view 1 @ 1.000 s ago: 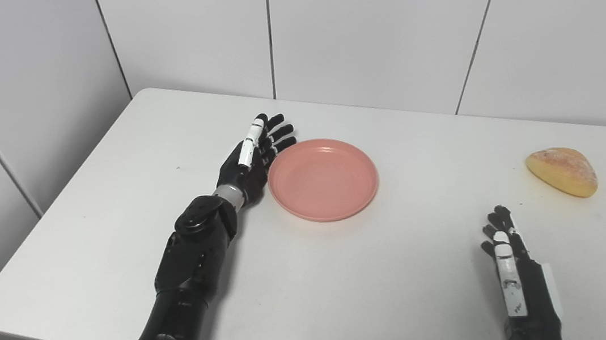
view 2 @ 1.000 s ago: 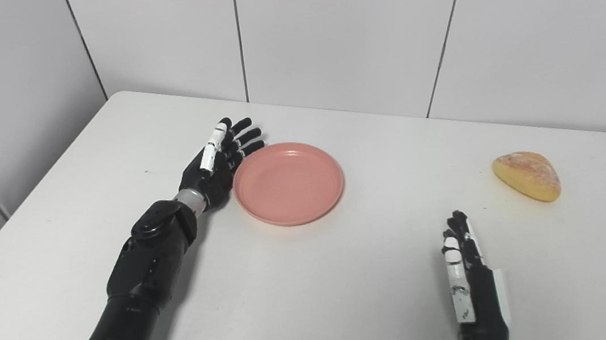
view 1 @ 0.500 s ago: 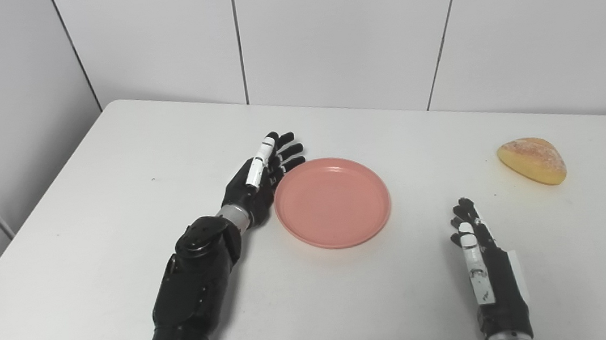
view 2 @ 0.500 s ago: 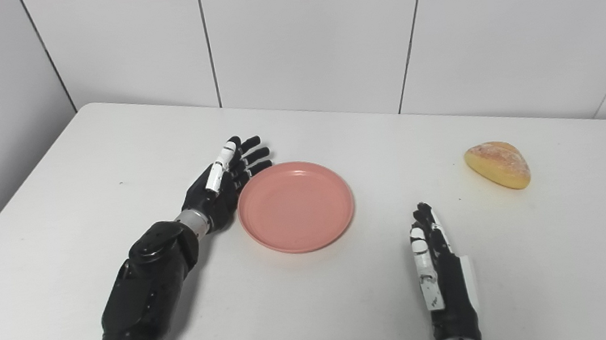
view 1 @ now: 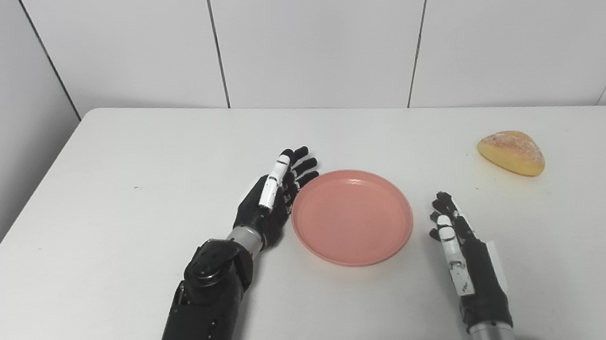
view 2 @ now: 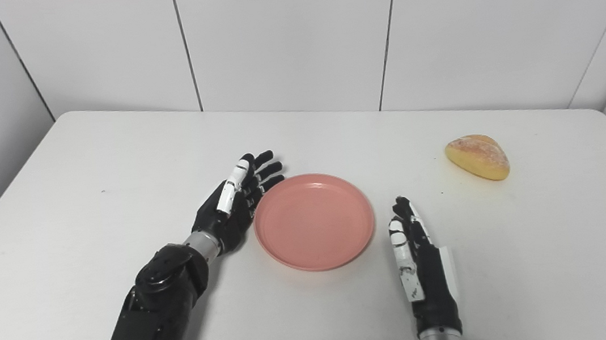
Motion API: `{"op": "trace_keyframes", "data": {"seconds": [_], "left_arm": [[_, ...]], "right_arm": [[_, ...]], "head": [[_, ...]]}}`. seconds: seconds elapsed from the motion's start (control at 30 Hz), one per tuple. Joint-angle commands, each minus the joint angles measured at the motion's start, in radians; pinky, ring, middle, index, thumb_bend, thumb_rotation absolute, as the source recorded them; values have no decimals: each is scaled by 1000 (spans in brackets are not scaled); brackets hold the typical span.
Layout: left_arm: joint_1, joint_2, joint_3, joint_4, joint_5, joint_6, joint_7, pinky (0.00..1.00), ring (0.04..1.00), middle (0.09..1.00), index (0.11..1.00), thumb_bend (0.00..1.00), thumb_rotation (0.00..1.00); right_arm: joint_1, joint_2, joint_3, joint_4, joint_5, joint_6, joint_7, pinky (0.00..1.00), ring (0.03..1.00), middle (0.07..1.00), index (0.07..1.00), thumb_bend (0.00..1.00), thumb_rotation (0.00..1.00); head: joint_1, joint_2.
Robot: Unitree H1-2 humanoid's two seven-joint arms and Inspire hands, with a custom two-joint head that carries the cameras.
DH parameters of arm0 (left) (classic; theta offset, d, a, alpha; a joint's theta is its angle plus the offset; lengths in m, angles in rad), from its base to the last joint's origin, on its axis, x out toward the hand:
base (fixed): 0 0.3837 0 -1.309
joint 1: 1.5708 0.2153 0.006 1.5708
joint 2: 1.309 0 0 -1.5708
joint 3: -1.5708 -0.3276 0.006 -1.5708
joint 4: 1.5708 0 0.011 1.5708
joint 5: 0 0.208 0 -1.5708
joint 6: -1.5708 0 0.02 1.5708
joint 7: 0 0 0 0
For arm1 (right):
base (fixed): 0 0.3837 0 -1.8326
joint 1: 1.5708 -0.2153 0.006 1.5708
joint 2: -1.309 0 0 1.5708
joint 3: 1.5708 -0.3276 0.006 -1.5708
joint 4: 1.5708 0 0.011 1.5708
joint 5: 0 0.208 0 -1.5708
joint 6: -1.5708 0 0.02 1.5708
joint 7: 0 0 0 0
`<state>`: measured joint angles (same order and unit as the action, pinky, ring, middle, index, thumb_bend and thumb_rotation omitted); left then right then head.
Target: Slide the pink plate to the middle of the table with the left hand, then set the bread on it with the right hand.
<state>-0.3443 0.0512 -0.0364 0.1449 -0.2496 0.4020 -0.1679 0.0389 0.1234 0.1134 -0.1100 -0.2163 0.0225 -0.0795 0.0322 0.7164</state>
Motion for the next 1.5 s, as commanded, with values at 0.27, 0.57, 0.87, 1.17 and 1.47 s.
{"op": "trace_keyframes", "data": {"seconds": [0.27,0.57,0.87,1.17,1.47], "left_arm": [[38,-4,-18,-18,32,4,-3,907,905,915,909,342,1000],[46,-3,-23,-3,67,-39,7,891,897,908,903,331,1000],[52,-8,-29,21,90,-79,8,898,895,907,907,352,1000],[59,-12,-34,45,112,-146,22,893,897,910,914,343,1000],[62,-5,-29,76,115,-194,14,884,897,909,906,335,1000]], "right_arm": [[-30,15,7,-18,-11,-8,-11,852,896,910,911,238,1000],[-39,-4,1,-26,-25,-33,-12,857,902,912,916,268,1000],[-82,-49,-24,-47,-71,-131,-57,857,895,910,908,355,1000],[-145,-98,-52,-72,-141,-172,-100,837,888,895,893,414,1000],[-262,-178,-91,-116,-247,-109,-104,812,876,887,888,425,1000]], "head": [[-29,6],[-77,3],[-170,-40],[-252,-78],[-318,-110]]}}
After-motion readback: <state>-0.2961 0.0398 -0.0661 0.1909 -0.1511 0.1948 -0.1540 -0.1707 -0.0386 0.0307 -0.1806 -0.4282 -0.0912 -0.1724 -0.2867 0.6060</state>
